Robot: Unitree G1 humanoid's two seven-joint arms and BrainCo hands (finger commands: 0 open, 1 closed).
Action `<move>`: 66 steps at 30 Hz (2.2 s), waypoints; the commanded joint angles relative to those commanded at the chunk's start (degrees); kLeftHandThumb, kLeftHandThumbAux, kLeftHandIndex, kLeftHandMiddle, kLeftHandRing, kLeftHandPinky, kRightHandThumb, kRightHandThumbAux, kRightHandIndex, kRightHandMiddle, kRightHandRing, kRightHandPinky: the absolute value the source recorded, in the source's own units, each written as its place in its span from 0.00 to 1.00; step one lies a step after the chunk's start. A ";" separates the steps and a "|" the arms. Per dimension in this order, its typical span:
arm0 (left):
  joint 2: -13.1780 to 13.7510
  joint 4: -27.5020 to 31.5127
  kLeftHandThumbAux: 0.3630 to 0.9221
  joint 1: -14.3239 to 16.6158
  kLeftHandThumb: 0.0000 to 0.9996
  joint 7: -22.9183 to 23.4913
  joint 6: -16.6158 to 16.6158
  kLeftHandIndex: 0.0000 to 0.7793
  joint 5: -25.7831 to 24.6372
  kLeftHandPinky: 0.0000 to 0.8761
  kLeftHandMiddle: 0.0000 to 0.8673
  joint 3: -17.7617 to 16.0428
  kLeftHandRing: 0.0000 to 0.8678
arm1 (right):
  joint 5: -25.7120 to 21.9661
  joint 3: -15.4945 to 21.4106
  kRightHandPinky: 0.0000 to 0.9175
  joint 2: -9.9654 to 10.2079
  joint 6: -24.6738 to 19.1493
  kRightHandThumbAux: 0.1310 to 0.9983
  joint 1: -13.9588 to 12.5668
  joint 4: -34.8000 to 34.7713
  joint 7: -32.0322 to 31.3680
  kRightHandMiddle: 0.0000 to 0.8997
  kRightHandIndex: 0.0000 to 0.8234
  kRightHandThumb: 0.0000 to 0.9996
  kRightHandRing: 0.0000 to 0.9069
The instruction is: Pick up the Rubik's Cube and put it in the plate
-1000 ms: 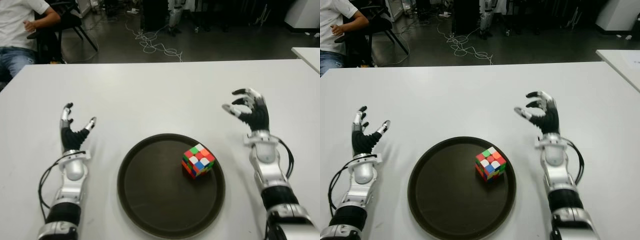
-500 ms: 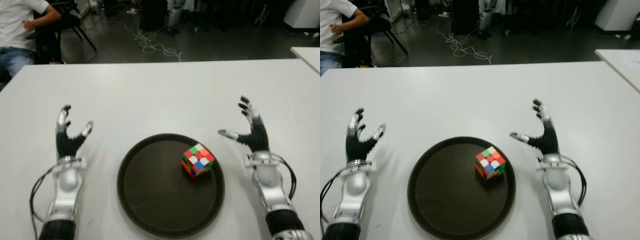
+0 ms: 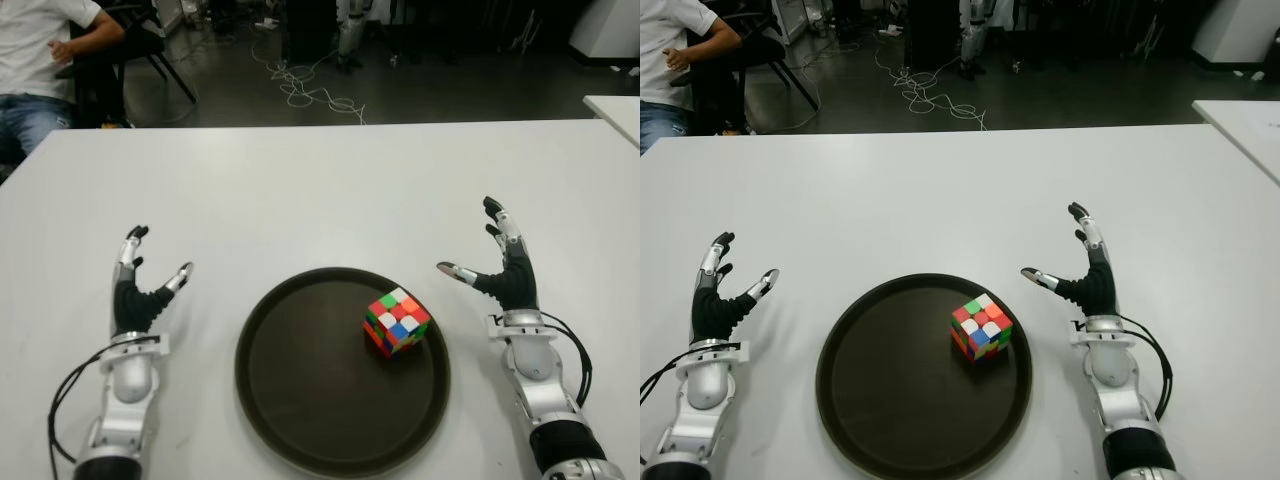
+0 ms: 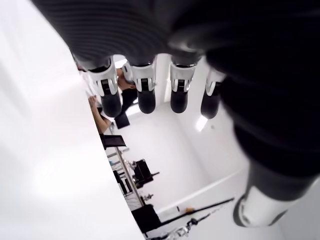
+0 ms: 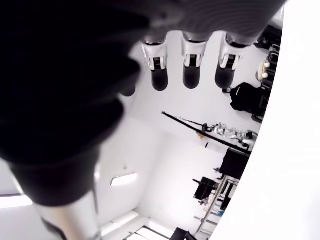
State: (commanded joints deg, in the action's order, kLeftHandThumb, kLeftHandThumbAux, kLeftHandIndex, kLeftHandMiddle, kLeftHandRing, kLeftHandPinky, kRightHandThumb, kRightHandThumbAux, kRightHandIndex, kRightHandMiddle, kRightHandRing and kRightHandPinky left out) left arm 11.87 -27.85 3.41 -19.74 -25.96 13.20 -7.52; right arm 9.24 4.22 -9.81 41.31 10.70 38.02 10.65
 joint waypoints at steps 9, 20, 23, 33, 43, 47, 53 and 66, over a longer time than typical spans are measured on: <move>-0.72 0.18 0.63 0.10 0.00 0.41 -0.51 0.00 -1.13 0.00 0.00 -0.14 0.00 | 0.72 0.12 0.00 -0.26 -0.78 0.81 0.41 0.28 0.87 0.00 0.00 0.00 0.00; -0.91 -0.37 0.64 0.06 0.00 1.72 -1.44 0.00 -2.23 0.00 0.00 0.06 0.00 | 0.89 0.34 0.00 -0.79 -0.56 0.80 1.32 1.75 1.28 0.00 0.00 0.00 0.00; -0.84 -0.24 0.61 -0.04 0.00 1.83 -1.90 0.00 -1.99 0.00 0.00 0.24 0.00 | 1.14 0.30 0.00 -0.99 -0.25 0.80 1.62 2.24 1.63 0.00 0.00 0.00 0.00; -0.51 0.83 0.63 -0.93 0.00 1.28 -3.03 0.00 -0.29 0.00 0.00 0.81 0.00 | 2.08 0.18 0.00 -1.12 0.83 0.78 1.92 3.59 3.36 0.00 0.00 0.00 0.00; 0.08 0.64 0.62 -1.19 0.00 1.20 -3.06 0.00 0.59 0.00 0.00 0.90 0.00 | 2.87 -0.11 0.00 -1.30 1.05 0.77 2.01 3.71 4.33 0.00 0.00 0.00 0.00; 0.29 0.32 0.62 -1.00 0.00 1.09 -2.80 0.00 0.85 0.00 0.00 0.76 0.00 | 3.49 -0.25 0.00 -1.49 0.90 0.78 2.14 3.62 4.70 0.00 0.00 0.00 0.00; 0.25 0.09 0.62 -0.71 0.00 0.68 -2.51 0.00 1.18 0.00 0.00 0.63 0.00 | 3.92 -0.26 0.00 -1.42 1.39 0.80 2.79 4.35 5.34 0.00 0.00 0.00 0.00; 1.26 -2.76 0.51 -0.50 0.00 2.98 -3.50 0.00 -1.40 0.00 0.00 -0.07 0.00 | 5.22 -0.81 0.00 -2.06 1.76 0.79 3.53 5.29 6.43 0.00 0.00 0.00 0.00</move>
State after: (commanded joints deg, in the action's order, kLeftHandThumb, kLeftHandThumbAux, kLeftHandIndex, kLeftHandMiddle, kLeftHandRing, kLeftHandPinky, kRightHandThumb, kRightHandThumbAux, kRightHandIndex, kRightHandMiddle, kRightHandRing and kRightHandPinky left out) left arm 13.13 -30.61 2.90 -16.76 -29.46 11.80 -7.59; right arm 14.46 3.41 -11.88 43.07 14.23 43.31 17.08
